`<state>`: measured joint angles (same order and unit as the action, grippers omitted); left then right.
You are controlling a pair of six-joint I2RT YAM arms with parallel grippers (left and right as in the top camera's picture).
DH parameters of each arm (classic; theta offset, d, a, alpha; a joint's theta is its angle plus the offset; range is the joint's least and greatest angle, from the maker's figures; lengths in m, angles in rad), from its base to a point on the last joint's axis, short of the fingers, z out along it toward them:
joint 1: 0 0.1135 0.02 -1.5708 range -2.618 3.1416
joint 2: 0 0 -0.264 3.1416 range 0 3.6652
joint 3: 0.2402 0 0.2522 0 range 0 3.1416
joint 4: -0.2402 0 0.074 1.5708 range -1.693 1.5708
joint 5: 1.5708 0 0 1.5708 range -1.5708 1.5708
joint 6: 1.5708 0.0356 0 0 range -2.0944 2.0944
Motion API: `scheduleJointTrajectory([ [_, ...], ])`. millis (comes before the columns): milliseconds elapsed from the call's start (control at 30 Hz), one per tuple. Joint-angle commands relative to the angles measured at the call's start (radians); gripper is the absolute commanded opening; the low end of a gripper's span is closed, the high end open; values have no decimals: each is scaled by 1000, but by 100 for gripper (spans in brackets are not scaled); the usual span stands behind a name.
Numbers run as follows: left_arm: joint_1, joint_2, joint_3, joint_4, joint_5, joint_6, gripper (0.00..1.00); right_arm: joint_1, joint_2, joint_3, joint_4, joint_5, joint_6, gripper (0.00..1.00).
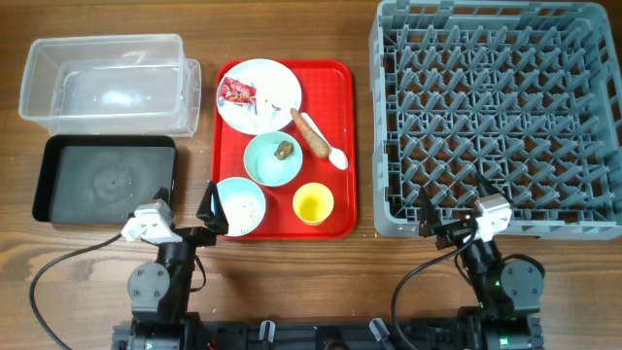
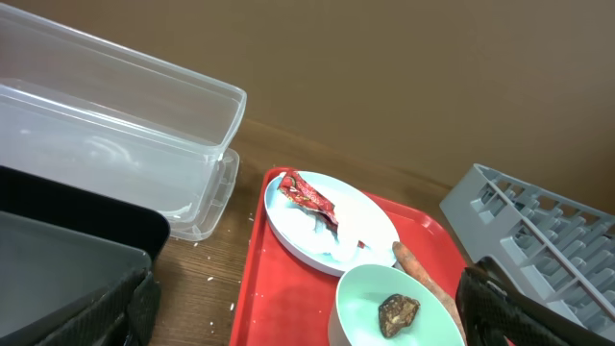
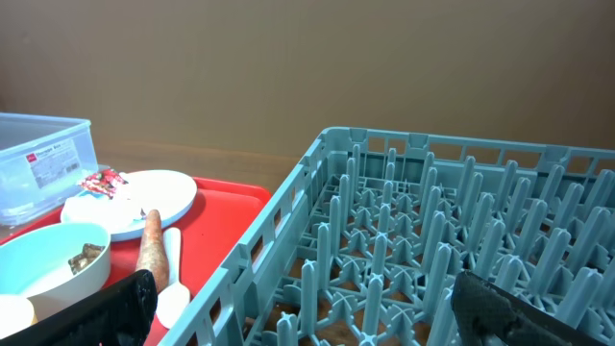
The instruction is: Sort waste into correct bins and load items into the dishwasher rack
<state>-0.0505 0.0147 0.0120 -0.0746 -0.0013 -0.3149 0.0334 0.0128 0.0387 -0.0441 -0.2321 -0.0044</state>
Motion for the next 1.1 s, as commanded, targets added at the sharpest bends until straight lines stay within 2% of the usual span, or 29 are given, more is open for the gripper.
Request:
scheduleJointTrajectory([
  [0,6,-10,-6,0,12,19,100,-5,-5,-6,3,-9,6,100],
  [933,6,-10,-6,2,11,20,100,-5,-5,-6,6,-8,4,100],
  [1067,6,-10,-6,2,31,10,100,-5,-5,-6,7,111,-76,100],
])
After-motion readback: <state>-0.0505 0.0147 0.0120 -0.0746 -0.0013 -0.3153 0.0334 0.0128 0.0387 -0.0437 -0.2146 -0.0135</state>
